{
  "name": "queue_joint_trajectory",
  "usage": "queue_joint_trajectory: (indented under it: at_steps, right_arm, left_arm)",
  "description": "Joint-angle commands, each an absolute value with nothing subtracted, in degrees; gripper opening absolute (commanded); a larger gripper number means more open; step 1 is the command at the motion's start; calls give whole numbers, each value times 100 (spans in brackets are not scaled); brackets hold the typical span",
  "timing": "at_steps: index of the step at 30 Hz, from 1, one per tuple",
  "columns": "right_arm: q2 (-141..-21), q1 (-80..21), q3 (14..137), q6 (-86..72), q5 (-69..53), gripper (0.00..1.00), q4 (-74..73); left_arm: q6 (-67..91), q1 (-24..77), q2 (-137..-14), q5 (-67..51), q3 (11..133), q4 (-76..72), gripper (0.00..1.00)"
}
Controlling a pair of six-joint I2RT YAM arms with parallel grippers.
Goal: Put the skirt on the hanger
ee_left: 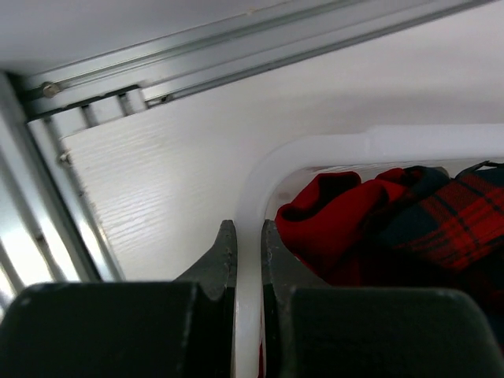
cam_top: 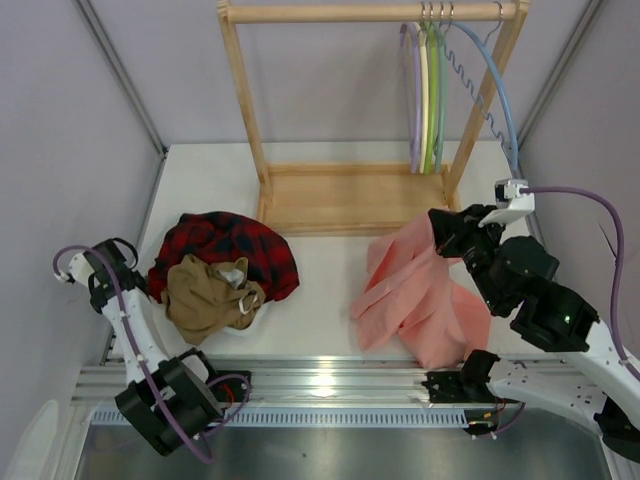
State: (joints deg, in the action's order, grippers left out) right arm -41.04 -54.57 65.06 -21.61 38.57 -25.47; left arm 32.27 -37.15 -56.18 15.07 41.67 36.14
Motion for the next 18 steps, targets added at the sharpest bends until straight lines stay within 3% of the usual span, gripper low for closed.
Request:
queue_joint_trajectory:
  at_steps: [1, 9, 11, 12, 14, 16, 18]
  right_arm:
    - [-4218, -5388, 6671, -2030, 3859, 0, -2250]
    - [-4692, -5291, 6478, -2179, 3024, 0, -2039]
    - [-4781, -5282, 6416, -2311, 2814, 0, -1969]
    - [-4825, -5282, 6381, -2346, 2760, 0, -1873]
    - [-4974, -5282, 6328, -2399, 2559, 0, -1767]
    - [-5132, -5282, 6284, -2478, 2461, 0, -1644]
    - [-5264, -5291, 6284, -2487, 2373, 0, -1521]
  left_arm:
    - [3498, -4033, -5099, 2399, 4289, 3813, 0]
    - [3498, -4588, -4983, 2461, 4324, 4192, 3]
    - [3533, -4597, -4887, 2522, 4333, 4306, 13]
    - [3533, -4597, -4817, 2514, 4324, 4315, 26]
    - [3533, -4597, -4616, 2540, 4394, 4368, 43]
    - [3690, -4597, -4544, 2549, 4508, 4578, 79]
    - [3814, -4588, -4518, 2540, 4805, 4841, 92]
